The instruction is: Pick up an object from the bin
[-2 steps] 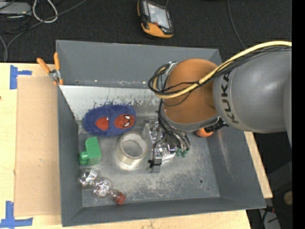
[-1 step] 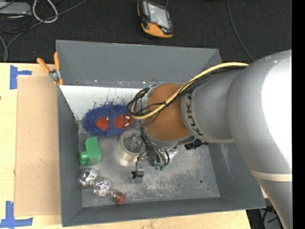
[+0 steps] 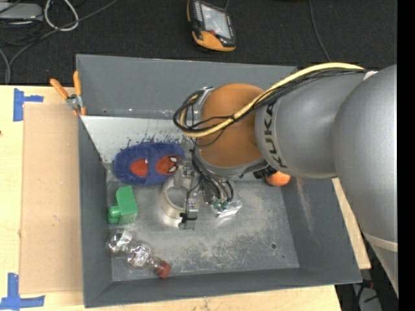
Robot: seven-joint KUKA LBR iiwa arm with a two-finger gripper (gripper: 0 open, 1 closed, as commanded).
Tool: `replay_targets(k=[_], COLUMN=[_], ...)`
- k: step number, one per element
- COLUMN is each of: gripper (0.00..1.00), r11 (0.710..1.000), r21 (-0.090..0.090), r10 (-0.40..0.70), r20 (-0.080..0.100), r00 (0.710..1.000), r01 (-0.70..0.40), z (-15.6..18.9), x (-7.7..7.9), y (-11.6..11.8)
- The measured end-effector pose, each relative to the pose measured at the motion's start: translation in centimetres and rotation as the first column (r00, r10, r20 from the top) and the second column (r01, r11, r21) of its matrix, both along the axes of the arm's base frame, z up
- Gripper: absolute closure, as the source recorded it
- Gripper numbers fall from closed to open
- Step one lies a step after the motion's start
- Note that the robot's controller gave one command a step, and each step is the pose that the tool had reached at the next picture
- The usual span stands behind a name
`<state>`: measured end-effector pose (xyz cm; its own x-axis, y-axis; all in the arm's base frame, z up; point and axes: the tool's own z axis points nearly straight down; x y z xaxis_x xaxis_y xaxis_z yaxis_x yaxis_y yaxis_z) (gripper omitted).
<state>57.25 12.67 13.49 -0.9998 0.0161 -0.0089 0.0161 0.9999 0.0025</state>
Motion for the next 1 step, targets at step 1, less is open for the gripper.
replay_targets(k=[1], gripper=[0.0], r11=[0.992], r21=[-0.007], r10=[-0.128], r20=[-0.024], r00=[0.991], r01=[0.128], z=[-3.41], x=[-1.14], y=[-2.08])
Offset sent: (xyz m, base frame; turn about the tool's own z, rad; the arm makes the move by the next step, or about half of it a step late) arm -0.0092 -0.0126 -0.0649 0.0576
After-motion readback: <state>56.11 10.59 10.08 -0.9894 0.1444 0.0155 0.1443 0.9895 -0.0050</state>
